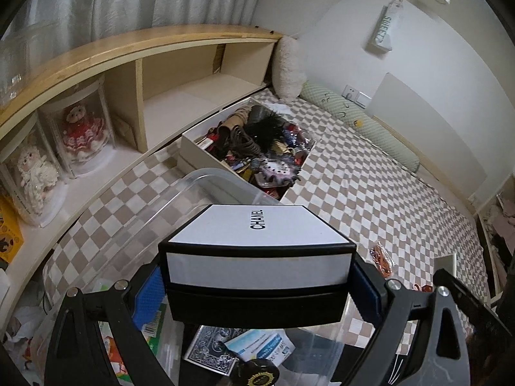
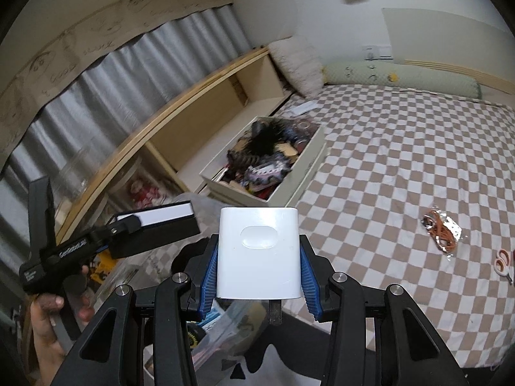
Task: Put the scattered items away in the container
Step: 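Carry the CHANEL box with the left tool while the right tool carries the charger over the container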
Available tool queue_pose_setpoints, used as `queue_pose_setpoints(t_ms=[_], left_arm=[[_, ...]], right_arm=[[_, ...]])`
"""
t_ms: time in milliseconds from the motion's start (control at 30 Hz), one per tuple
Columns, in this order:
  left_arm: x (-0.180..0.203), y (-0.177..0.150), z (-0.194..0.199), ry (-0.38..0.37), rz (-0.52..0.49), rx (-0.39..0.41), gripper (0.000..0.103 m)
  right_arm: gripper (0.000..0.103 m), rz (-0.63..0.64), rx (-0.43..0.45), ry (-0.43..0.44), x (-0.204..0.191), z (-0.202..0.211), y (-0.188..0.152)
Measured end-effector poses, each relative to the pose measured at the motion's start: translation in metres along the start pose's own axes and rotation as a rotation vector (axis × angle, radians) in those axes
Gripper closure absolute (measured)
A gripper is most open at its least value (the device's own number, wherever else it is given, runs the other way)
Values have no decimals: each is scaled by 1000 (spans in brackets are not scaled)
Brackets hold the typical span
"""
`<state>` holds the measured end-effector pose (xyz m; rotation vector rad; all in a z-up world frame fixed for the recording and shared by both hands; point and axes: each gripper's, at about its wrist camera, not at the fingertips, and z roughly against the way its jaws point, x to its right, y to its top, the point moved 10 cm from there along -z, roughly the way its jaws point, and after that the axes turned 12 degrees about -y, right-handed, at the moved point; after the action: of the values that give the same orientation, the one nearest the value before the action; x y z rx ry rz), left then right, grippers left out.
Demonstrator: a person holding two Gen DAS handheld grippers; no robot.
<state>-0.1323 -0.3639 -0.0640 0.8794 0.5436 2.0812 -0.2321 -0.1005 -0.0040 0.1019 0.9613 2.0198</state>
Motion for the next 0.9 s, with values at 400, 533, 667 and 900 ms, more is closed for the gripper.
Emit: queue_pose_setpoints(t_ms=[400,533,667,900], left_arm=[[-21,-2,-6,75,1,-1,6],[-26,-4,-10,112,-15,-7,6],[-29,-8,-13,121,-20,-18,6],[-31,-18,-23,100,25,-66,6]], right_arm=[[57,83,-7,62,-47,1,-8],[57,110,-17,75,-60,-1,-13],[57,132,-25,83,-70,-3,-18],[57,158,-32,106,-87,-5,-23]])
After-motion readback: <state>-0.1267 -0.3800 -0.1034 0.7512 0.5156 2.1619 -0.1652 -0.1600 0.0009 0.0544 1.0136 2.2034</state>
